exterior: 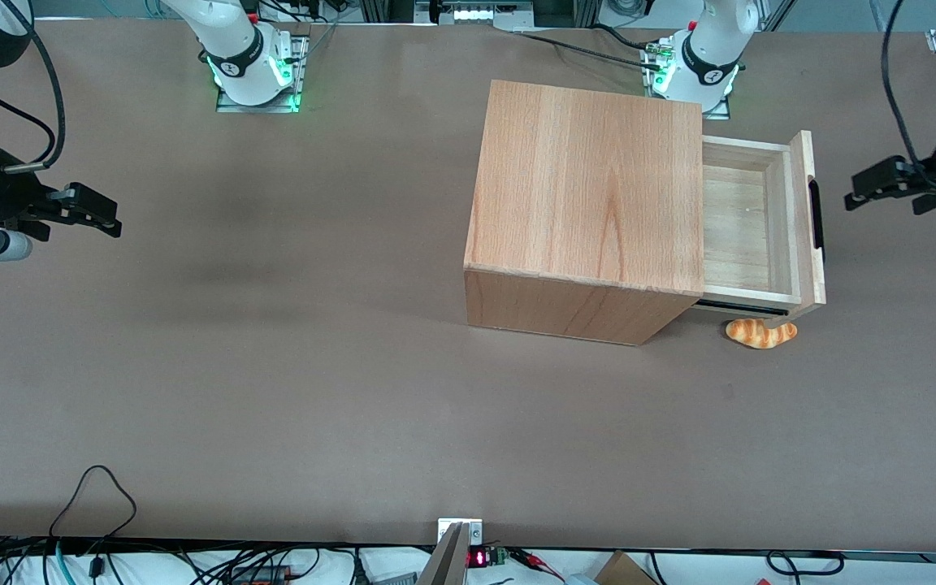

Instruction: Open top drawer with left arm

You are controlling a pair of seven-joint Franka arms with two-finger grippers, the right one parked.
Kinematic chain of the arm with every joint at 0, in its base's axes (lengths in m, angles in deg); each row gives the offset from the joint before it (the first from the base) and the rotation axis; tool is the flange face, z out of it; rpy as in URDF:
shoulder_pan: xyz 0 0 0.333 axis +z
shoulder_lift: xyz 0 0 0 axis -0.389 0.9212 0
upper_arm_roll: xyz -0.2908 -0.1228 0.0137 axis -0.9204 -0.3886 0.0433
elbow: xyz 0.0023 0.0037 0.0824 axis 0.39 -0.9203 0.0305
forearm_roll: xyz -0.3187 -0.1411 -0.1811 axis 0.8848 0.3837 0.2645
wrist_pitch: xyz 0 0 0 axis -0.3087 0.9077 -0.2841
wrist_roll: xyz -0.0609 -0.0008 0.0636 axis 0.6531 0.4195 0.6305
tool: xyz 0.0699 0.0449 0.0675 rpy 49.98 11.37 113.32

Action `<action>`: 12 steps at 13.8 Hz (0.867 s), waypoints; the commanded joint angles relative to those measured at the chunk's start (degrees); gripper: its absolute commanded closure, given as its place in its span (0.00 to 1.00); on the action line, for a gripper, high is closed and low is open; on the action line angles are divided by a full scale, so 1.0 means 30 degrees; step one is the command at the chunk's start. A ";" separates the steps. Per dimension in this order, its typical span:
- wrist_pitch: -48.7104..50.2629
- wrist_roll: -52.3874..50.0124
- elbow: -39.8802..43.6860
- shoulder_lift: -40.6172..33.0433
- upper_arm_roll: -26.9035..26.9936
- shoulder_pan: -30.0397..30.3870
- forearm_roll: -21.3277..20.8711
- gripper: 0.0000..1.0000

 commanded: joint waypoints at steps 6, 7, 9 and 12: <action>0.0619 -0.0480 -0.0439 -0.1603 0.3098 -0.3261 -0.0546 0.00; 0.0561 -0.0480 -0.0468 -0.1603 0.3042 -0.3029 -0.0546 0.00; 0.0327 -0.0480 -0.0468 -0.1487 0.2895 -0.2676 -0.0517 0.00; -0.1077 -0.0480 -0.1140 -0.1398 0.2895 -0.2675 -0.0488 0.00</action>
